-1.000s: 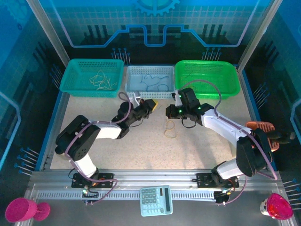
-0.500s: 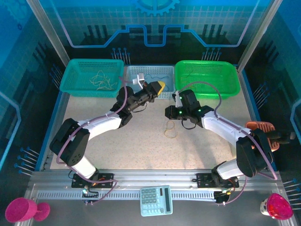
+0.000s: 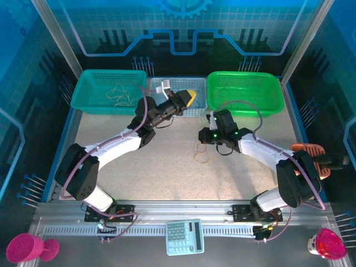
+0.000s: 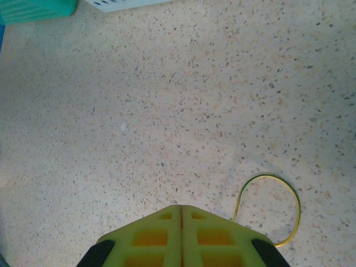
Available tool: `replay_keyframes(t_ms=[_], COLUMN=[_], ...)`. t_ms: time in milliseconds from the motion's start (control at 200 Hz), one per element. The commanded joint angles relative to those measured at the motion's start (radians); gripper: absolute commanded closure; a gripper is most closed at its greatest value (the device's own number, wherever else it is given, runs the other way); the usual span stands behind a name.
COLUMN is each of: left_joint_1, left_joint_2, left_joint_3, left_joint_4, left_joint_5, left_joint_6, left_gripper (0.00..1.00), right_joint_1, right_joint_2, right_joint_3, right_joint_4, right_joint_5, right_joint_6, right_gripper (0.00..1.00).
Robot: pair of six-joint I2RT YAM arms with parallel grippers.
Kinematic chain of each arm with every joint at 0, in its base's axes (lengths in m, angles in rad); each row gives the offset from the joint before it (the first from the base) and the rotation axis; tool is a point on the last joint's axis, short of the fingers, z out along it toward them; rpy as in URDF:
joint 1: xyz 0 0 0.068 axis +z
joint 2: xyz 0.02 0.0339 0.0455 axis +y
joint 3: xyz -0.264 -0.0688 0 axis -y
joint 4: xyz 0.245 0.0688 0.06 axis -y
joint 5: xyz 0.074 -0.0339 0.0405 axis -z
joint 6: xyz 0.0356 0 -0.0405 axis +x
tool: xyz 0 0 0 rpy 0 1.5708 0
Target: Untangle the cables
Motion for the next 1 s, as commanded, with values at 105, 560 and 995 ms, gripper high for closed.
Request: replay_keyframes(t_ms=[105,560,995], left_joint_1=[0.009,0.014,0.018], left_joint_2=[-0.091,-0.105,-0.249], left_joint_3=[-0.012,-0.116,-0.199], left_joint_4=[-0.032,-0.047,-0.295], left_joint_5=[-0.016,-0.049,-0.096], left_joint_6=[0.074,0.171,0.356], left_gripper=[1.00,0.43,0.01], right_joint_1=[-0.114,-0.254,-0.329], right_joint_2=[-0.050,0.036,0.380], right_joint_3=[-0.021,0.304,0.775], right_joint_4=[-0.050,-0.145,-0.312], right_joint_5=[0.037,0.066,0.278], right_joint_6=[-0.015,-0.041,-0.039], right_gripper=[1.00,1.00,1.00])
